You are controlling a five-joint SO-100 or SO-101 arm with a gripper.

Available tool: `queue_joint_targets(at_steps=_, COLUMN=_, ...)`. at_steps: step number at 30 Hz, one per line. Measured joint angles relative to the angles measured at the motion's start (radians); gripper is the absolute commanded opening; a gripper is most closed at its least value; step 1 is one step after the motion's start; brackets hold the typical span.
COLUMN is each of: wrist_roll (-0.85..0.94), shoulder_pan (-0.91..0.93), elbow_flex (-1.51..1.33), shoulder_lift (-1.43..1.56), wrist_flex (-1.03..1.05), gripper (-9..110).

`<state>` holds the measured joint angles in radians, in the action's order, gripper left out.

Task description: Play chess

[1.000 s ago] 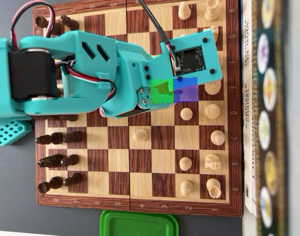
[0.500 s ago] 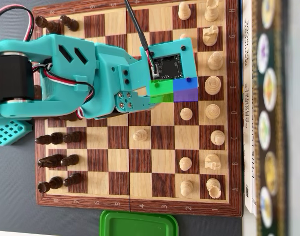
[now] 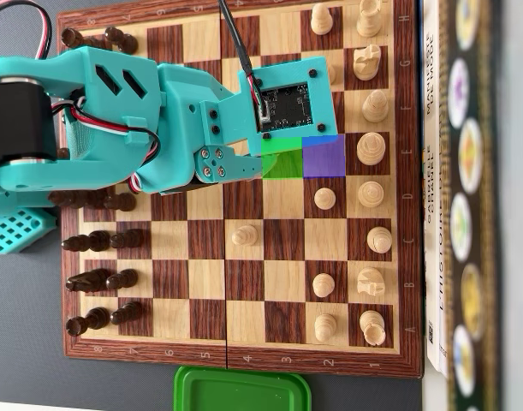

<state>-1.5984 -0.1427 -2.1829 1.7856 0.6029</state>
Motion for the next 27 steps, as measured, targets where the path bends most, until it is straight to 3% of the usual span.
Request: queue_joint_targets(at_steps=27, wrist_roll=0.0, shoulder_pan=0.025, elbow_flex=0.041, shoulder_lift=-0.061, wrist_flex=-0.002, gripper=6)
